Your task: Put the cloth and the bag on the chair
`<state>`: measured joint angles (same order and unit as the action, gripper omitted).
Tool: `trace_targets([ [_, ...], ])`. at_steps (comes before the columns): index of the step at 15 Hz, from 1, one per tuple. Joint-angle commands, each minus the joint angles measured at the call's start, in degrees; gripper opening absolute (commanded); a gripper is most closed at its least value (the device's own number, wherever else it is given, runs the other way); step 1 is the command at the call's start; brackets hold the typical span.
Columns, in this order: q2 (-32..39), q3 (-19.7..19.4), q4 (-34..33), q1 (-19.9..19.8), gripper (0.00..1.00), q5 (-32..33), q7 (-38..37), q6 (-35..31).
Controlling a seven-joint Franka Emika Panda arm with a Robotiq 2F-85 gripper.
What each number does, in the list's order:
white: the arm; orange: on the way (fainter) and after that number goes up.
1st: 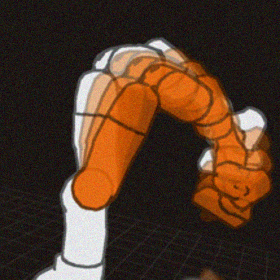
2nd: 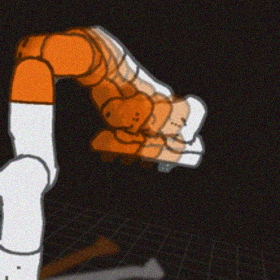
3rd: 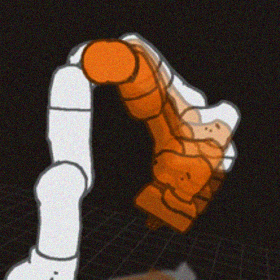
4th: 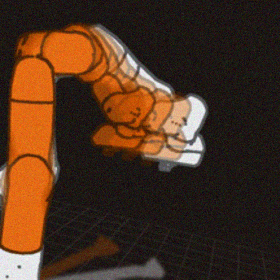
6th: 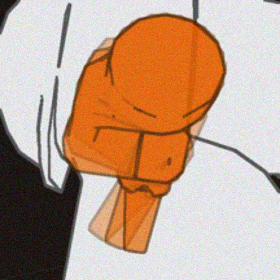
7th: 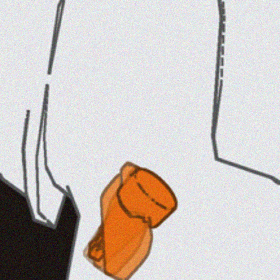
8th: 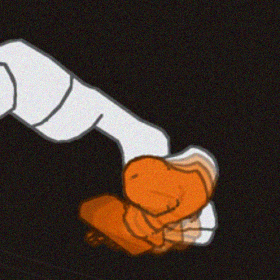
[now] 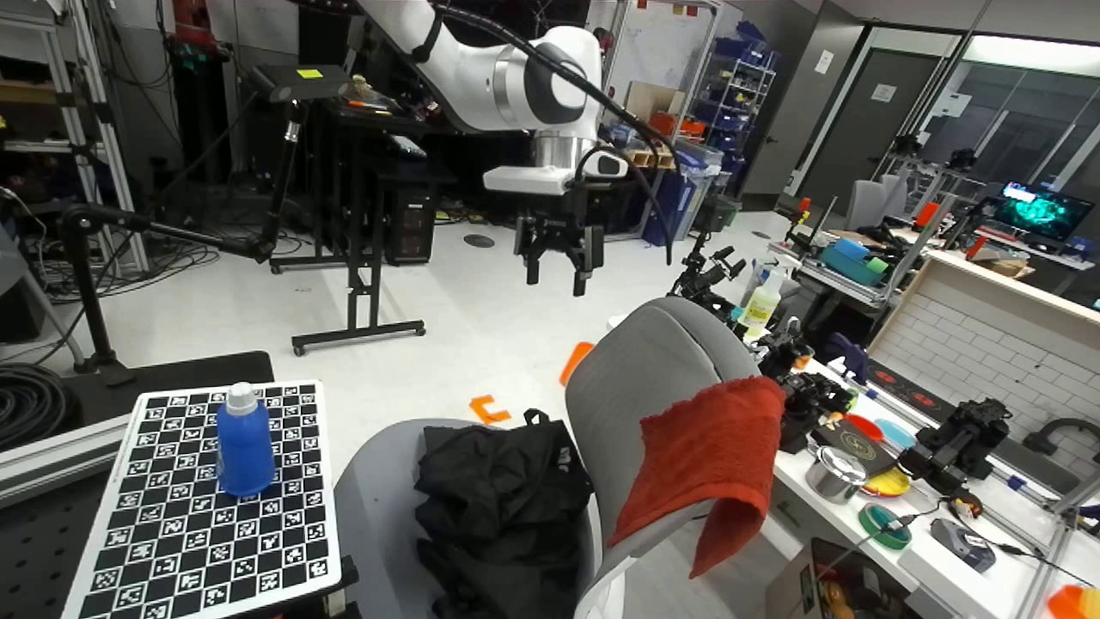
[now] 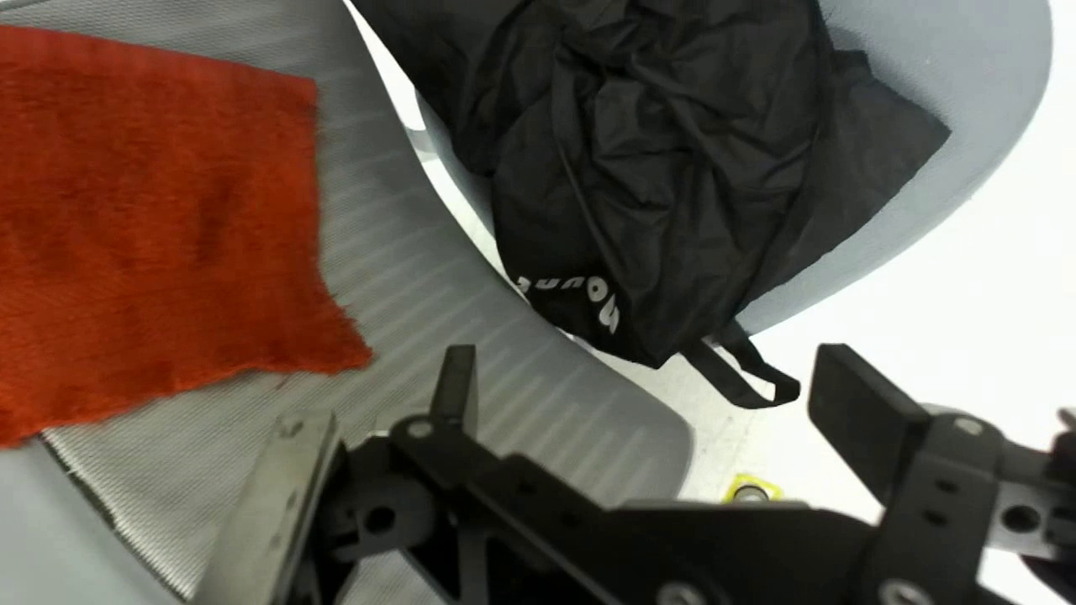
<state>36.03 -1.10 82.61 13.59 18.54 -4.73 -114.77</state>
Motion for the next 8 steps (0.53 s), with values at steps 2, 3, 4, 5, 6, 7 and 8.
trace_targets([
  [2,-3.8,0.8,17.5,-1.0,1.00,2.0,-0.7,-14.0],
  [3,-3.8,0.4,20.8,-0.9,1.00,2.9,-0.9,-17.5],
  [4,-3.4,0.1,24.0,-0.9,1.00,3.8,-1.0,-21.3],
  [5,-2.9,-0.3,26.1,-0.6,1.00,4.8,-1.4,-23.9],
  [6,-2.1,-0.7,27.8,-0.2,1.00,5.9,-1.7,-26.5],
  [7,-0.9,-1.4,28.7,0.4,1.00,7.4,-2.2,-29.1],
  [8,-0.2,-1.9,29.4,0.9,1.00,8.6,-2.5,-30.6],
])
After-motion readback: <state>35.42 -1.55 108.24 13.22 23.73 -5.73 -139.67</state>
